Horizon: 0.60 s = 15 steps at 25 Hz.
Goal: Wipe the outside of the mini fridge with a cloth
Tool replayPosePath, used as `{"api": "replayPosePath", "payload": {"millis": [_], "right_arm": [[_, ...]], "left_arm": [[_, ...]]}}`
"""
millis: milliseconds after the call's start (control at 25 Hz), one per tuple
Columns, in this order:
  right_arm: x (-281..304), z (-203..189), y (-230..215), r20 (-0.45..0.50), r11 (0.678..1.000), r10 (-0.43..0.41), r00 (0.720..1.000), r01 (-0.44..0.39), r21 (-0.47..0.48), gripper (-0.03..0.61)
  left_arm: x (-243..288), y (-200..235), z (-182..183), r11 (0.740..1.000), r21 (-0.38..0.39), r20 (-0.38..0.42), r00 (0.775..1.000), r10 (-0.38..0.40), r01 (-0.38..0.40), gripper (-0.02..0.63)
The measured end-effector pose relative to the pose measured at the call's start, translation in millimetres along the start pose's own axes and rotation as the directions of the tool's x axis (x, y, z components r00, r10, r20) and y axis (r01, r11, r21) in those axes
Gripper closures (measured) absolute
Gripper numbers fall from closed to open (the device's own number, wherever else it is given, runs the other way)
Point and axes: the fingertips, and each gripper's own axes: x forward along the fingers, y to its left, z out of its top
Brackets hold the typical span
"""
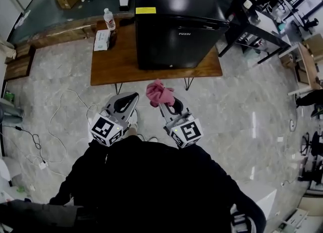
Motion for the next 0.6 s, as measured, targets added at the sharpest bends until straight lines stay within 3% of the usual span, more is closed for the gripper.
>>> {"api": "replayPosePath", "payload": {"millis": [360, 480, 600], "right_arm": [[100, 36, -56, 0.022, 0.993, -0.084, 0.996, 0.085, -0.078, 0.495], [132, 47, -77, 0.028, 0.982, -0.108, 0.994, 0.111, -0.155, 0.495], [166, 50, -97, -0.009, 0.947, -0.148, 0.989, 0.139, -0.289, 0.495]], "left_arm": [[65, 96, 37, 0.997, 0.037, 0.050, 0.997, -0.062, 0.060, 0.607], [84, 125, 48, 0.996, 0.041, 0.063, 0.995, -0.083, 0.081, 0.607], [95, 153, 53, 0.994, 0.047, 0.076, 0.992, -0.100, 0.097, 0.607]]}}
